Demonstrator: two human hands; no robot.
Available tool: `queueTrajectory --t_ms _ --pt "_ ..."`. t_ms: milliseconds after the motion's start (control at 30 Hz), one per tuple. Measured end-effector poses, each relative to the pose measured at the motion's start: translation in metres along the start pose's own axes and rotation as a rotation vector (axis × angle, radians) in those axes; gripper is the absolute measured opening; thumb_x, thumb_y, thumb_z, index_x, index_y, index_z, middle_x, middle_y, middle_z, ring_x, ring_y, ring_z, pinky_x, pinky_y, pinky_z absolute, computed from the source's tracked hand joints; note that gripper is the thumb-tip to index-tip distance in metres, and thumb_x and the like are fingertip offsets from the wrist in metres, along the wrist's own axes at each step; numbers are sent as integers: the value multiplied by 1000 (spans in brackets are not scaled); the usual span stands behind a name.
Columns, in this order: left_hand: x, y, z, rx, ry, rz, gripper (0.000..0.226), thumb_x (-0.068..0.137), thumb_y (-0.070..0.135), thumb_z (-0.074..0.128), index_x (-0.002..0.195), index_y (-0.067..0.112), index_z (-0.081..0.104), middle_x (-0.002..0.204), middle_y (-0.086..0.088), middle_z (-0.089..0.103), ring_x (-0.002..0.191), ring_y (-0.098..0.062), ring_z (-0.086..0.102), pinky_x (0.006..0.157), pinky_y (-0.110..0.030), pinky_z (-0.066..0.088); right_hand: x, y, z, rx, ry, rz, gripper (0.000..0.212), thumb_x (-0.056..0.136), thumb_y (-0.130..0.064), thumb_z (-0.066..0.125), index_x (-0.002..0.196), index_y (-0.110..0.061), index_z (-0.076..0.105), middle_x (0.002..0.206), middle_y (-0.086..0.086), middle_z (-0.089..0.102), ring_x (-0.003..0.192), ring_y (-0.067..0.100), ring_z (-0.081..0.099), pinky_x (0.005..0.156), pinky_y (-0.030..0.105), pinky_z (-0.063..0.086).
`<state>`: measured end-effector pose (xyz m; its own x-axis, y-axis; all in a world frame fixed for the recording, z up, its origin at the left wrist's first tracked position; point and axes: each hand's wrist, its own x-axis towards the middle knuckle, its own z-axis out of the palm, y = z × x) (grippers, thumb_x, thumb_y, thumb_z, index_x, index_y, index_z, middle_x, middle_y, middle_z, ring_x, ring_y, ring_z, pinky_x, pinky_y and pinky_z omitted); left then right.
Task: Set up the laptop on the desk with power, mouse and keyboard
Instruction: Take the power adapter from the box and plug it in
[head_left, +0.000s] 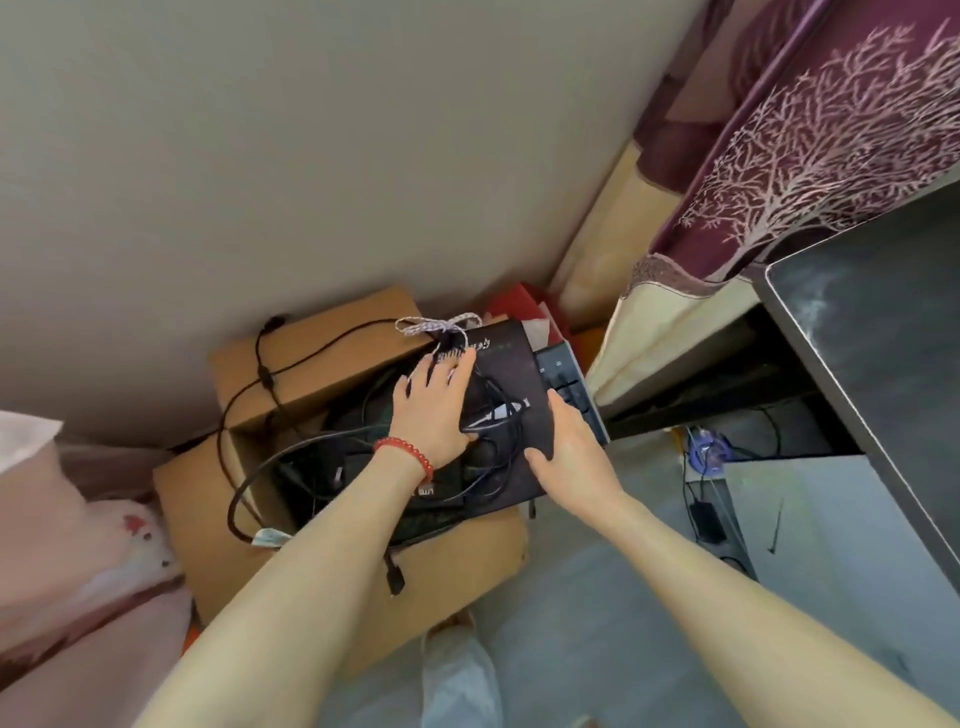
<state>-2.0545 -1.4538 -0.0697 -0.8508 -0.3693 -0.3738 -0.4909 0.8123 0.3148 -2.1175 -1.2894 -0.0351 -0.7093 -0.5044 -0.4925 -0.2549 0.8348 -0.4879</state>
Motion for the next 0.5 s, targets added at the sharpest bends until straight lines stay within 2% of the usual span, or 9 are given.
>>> queueTrajectory --t_ms 67,133,167,233,300,333,400,433,500 --pt "6 -4 -2 12 8 30 61 82 35 62 135 17 37 130 -9 50 127 -29 40 111 -48 24 1 8 2 13 -20 20 76 89 -24 58 146 -25 8 155 -1 19 141 20 23 111 41 34" --pt "3 -1 -10 -77 -89 80 29 87 37 56 107 16 57 107 -8 62 105 -28 56 93 -40 42 1 14 -2 33 -44 13 77 89 -25 58 146 -26 7 155 -2 18 141 18 22 111 40 32" --pt "-5 1 -16 -134 -145 96 24 88 38 54 95 16 60 97 -6 64 95 -26 59 80 -37 46 -1 12 -5 59 -59 -6 77 88 -26 59 146 -27 8 155 -3 17 141 17 22 112 39 31" --pt "-27 4 -31 -227 -150 100 24 89 41 51 76 21 57 73 3 62 73 -19 58 57 -31 43 -6 1 -12 113 -98 -76 79 86 -27 61 145 -31 9 155 -7 16 141 13 20 111 36 28" --pt "-54 8 -48 -321 -62 64 32 89 42 51 61 26 49 56 8 52 56 -12 50 48 -28 34 -15 -14 -16 150 -161 -161 82 84 -30 62 144 -38 7 155 -12 15 142 10 17 111 35 25" --pt "-67 10 -59 -370 -9 42 33 89 42 50 61 24 50 55 5 53 55 -12 50 48 -31 36 -22 -24 -19 165 -193 -202 83 84 -32 62 143 -42 4 155 -15 14 141 6 14 111 34 24" --pt "-93 15 -83 -472 65 7 31 90 41 49 72 17 60 62 -2 63 59 -18 57 54 -38 45 -37 -41 -26 206 -242 -257 83 85 -34 61 140 -49 1 153 -20 13 136 -4 10 109 29 21" --pt "-104 18 -95 -525 104 4 30 89 40 50 77 15 63 64 -3 65 59 -17 59 55 -38 47 -43 -48 -29 242 -238 -280 81 85 -34 60 140 -50 2 153 -21 14 134 -7 11 108 27 20" --pt "-127 24 -127 -580 187 23 21 88 36 54 79 20 65 60 4 63 52 -11 56 50 -27 44 -56 -68 -41 338 -222 -299 78 85 -37 60 141 -47 6 153 -20 16 136 -5 15 109 26 20"
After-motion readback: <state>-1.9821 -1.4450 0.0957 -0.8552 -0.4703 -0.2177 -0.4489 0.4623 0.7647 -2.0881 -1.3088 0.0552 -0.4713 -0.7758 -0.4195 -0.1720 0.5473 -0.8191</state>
